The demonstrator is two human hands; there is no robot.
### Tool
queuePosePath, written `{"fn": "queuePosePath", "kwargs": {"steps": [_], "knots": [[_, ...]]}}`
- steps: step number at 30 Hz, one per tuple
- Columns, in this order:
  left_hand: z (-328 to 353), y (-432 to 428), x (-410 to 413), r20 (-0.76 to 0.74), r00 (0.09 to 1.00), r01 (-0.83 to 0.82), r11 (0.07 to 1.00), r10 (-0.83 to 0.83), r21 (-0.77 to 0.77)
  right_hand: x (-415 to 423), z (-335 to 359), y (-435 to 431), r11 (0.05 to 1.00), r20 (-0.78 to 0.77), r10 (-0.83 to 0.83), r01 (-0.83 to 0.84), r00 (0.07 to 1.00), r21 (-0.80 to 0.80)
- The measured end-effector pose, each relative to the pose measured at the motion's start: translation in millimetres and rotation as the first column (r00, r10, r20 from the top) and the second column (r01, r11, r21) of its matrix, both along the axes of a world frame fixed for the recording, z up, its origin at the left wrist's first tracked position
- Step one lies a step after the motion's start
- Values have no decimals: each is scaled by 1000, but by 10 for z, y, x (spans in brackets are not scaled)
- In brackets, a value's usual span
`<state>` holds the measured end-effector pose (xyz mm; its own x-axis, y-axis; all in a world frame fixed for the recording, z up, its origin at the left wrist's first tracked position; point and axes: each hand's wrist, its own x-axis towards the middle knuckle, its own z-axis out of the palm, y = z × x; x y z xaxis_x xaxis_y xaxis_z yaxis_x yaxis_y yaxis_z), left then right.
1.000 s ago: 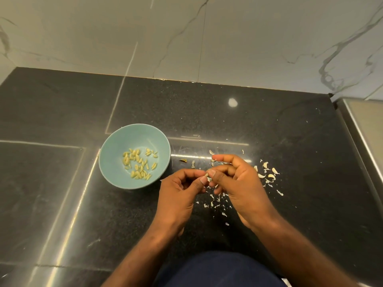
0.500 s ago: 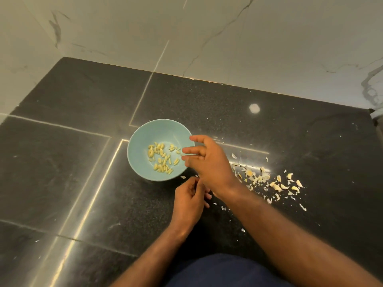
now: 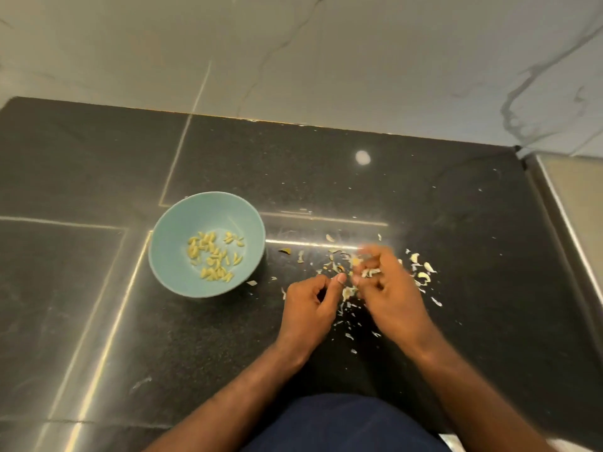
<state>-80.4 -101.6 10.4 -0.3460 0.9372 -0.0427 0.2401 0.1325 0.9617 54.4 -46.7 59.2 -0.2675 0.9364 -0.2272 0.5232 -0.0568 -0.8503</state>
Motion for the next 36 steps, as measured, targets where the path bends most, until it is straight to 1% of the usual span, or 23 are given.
{"fn": "queuePosePath", "kwargs": {"steps": [1, 2, 4, 6, 8, 11, 14, 18, 22, 25, 28, 29, 30, 31, 33, 34, 36], "knots": [[-9, 65, 80, -25, 999, 35, 999, -34, 25, 102, -59, -14, 1000, 25, 18, -18, 1000, -6], [-38, 107, 141, -52, 996, 70, 997, -68, 45, 177, -90, -23, 1000, 10, -13, 13, 1000, -19], [-98, 136, 231, -96, 984, 152, 987, -147, 51, 306, -71, -47, 986, -10, -166, 166, 986, 22], [-148, 128, 258, -132, 975, 188, 981, -181, 46, 460, -72, -28, 939, -8, -328, 327, 945, 102], [-173, 131, 246, -124, 978, 178, 982, -170, 60, 634, -139, 21, 918, 62, -374, 360, 925, 168], [-166, 137, 234, -108, 981, 168, 985, -163, 46, 780, -235, 51, 942, 207, -324, 294, 923, 162], [-160, 140, 233, -125, 977, 178, 983, -171, 45, 765, -305, 71, 961, 319, -241, 179, 917, 211], [-119, 129, 237, -93, 980, 180, 983, -176, 41, 645, -372, 114, 949, 390, -192, 70, 900, 306], [-131, 123, 224, -109, 978, 185, 982, -180, 40, 550, -406, 168, 961, 483, -166, 31, 860, 276], [-123, 118, 237, -98, 980, 179, 983, -176, 27, 531, -383, 179, 963, 515, -156, 13, 843, 270], [-85, 107, 238, -53, 988, 149, 989, -148, 22, 526, -318, 163, 962, 456, -158, 33, 876, 269], [-56, 95, 234, -22, 989, 144, 990, -144, 8, 510, -271, 138, 969, 393, -151, 58, 907, 240], [-19, 80, 234, 26, 989, 149, 989, -149, -14, 492, -213, 100, 980, 304, -141, 89, 942, 178], [26, 68, 232, 86, 983, 166, 985, -162, -36, 456, -143, 54, 990, 191, -125, 109, 974, 91], [112, 53, 224, 237, 951, 221, 973, -200, -63, 367, -17, -37, 994, 6, -79, 80, 997, -78], [152, 46, 211, 311, 929, 234, 970, -203, -66, 327, 22, -73, 991, -42, -57, 51, 997, -121], [217, 38, 187, 443, 883, 206, 975, -151, -78, 270, 64, -111, 988, -103, -48, 31, 994, -152]]}}
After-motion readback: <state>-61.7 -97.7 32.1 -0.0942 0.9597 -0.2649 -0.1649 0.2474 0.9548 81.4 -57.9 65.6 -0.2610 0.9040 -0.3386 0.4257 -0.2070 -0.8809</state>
